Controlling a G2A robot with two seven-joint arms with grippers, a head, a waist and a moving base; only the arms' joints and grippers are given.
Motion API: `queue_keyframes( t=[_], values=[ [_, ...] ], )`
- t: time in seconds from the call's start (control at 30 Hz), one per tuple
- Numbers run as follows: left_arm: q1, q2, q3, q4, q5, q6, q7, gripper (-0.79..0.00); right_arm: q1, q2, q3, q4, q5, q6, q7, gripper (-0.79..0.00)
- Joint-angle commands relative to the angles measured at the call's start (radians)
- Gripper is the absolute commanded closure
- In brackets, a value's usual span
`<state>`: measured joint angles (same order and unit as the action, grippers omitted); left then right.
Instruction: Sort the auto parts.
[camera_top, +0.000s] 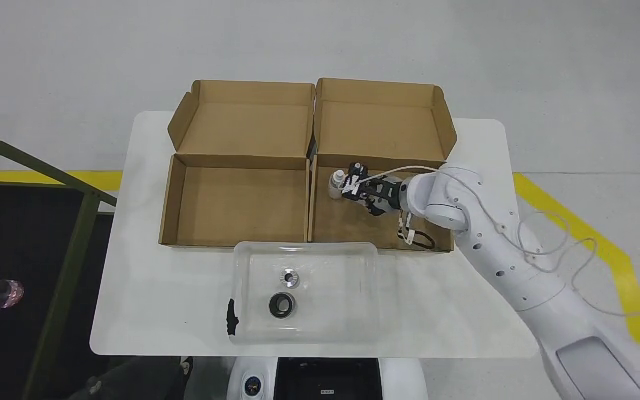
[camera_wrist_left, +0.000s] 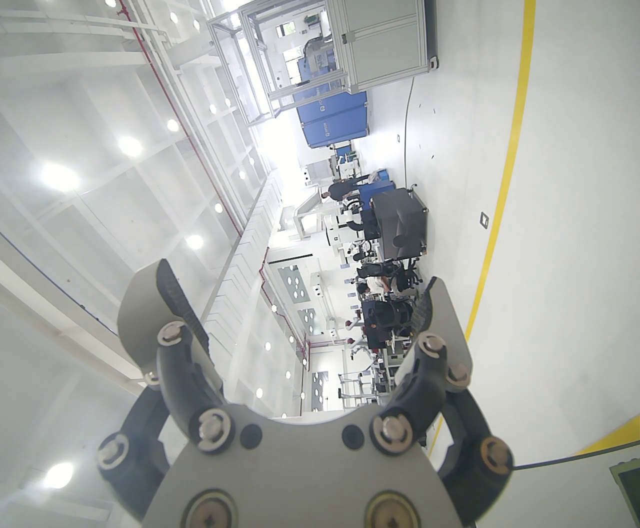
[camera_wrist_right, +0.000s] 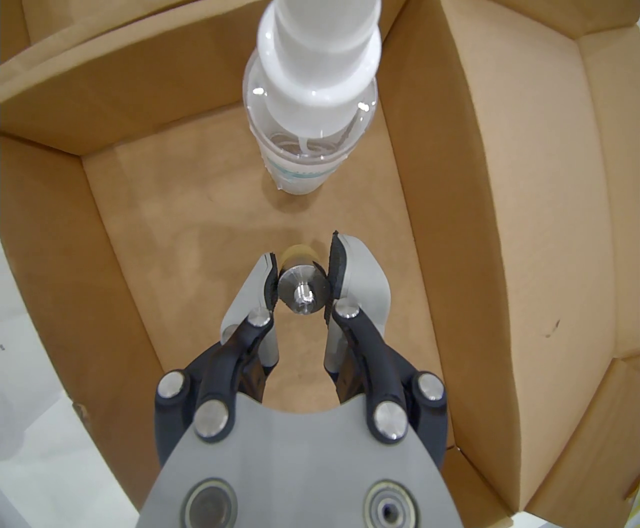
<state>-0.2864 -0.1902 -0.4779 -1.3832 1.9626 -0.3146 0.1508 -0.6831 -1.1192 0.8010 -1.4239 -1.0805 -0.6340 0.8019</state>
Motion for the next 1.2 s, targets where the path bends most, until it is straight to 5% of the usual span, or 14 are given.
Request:
queue_keyframes(
  t=[0.0,0.27,0.53,1.17],
  values=[
    [0.000,0.000,0.000,0.000,0.000,0.000,0.000,-0.785,0.007,-0.005,-0.010,0.011,-0.006,0.004,0.000,-0.065],
    [0.000,0.000,0.000,0.000,0.000,0.000,0.000,-0.785,0.020,-0.019,-0.032,0.042,-0.014,0.010,-0.008,-0.157],
    [0.000,0.000,0.000,0.000,0.000,0.000,0.000,-0.785,0.007,-0.019,-0.019,0.029,-0.009,0.005,-0.028,-0.329],
    [0.000,0.000,0.000,0.000,0.000,0.000,0.000,-0.785,-0.190,0.058,0.219,-0.307,0.024,-0.071,-0.031,-0.366]
  ],
)
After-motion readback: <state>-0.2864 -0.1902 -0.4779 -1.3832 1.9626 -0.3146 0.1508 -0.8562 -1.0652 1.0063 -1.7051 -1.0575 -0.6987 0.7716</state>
